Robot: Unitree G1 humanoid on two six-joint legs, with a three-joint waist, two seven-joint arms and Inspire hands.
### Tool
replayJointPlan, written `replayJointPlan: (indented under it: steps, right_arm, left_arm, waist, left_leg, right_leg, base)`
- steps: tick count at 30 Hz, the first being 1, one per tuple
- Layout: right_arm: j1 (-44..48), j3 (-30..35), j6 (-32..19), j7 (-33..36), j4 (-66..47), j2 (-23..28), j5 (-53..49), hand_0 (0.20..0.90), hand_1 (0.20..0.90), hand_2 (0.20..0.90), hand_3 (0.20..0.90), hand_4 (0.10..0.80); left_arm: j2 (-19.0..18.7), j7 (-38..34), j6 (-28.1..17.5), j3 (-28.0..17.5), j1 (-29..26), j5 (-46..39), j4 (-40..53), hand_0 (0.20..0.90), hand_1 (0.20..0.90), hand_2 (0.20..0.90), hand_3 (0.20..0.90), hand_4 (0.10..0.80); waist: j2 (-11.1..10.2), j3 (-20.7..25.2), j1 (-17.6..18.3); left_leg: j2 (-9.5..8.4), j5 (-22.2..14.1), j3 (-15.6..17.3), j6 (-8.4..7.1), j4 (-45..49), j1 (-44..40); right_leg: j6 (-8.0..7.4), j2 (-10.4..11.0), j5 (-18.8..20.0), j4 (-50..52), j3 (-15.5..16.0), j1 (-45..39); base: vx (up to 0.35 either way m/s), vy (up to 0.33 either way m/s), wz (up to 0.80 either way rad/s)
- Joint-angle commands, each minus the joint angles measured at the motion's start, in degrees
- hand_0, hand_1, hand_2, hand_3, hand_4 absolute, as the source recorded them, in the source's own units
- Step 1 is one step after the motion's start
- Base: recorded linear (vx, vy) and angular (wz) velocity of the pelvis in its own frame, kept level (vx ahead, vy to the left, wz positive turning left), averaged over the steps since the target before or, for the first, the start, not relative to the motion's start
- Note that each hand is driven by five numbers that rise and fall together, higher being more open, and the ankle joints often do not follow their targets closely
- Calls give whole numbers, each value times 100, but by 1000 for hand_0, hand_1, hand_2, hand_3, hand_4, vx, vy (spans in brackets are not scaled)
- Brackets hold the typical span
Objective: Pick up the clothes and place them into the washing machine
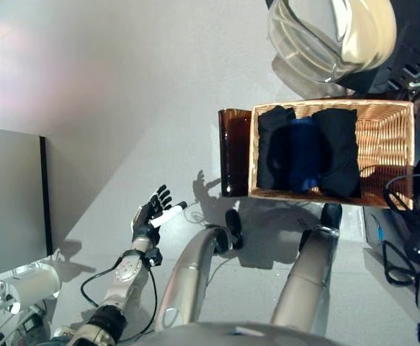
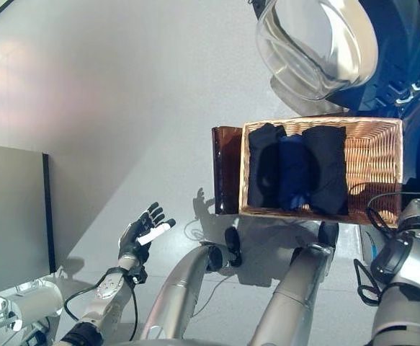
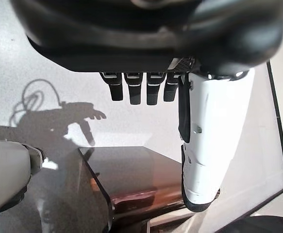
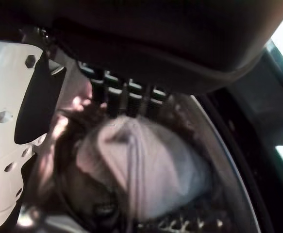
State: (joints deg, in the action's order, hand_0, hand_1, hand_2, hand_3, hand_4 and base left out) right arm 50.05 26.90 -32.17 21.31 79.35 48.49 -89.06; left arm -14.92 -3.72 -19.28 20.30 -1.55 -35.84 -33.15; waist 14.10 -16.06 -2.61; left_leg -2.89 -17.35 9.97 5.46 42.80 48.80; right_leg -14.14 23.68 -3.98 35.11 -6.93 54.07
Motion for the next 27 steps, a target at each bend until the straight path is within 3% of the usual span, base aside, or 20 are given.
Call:
replayJointPlan:
  steps: [1,5,10,18,27]
  right_arm:
    - [-333,-593,-30,-122,-157,277,677,900,900,900,900,800]
    - [-518,-1094,280,-193,-282,-181,1289,900,900,900,900,800]
    - [-770,-1134,262,-399,-503,-801,1216,900,900,900,900,800]
    - [-1099,-1326,460,-265,-368,-1214,1865,900,900,900,900,800]
    - [-1983,-2550,1025,-77,-610,-1895,4318,900,900,900,900,800]
  left_arm:
    - [-383,-57,-381,-506,255,-70,185,900,900,900,900,800]
    - [-421,-18,-403,-530,275,-18,183,900,900,900,900,800]
    - [-397,-24,-423,-616,262,-24,97,900,900,900,900,800]
    - [-362,-17,-482,-670,273,-18,-42,900,900,900,900,800]
    - [-243,-187,-593,-897,311,274,-305,900,900,900,900,800]
  waist:
    - [-50,302,21]
    - [-193,230,26]
    - [-398,208,42]
    - [-670,276,-2]
    - [-1031,315,23]
  left_leg:
    - [243,567,-418,-688,-862,-278]
    - [297,790,-467,-722,-1277,-524]
    - [297,1037,-552,-764,-1868,-904]
    - [346,1450,-646,-853,-2780,-1459]
    - [483,1770,-687,-955,-3467,-2126]
  right_leg:
    - [603,-55,189,1,175,-508]
    - [578,-117,396,-512,348,-884]
    - [518,-156,652,-1168,565,-1379]
    - [404,-153,1104,-2213,937,-2120]
    - [324,-223,1453,-2949,1187,-2827]
  base:
    - [-15,-40,-9]
    - [-12,-54,-8]
    - [13,-62,-2]
    - [41,-62,2]
    - [39,-46,-3]
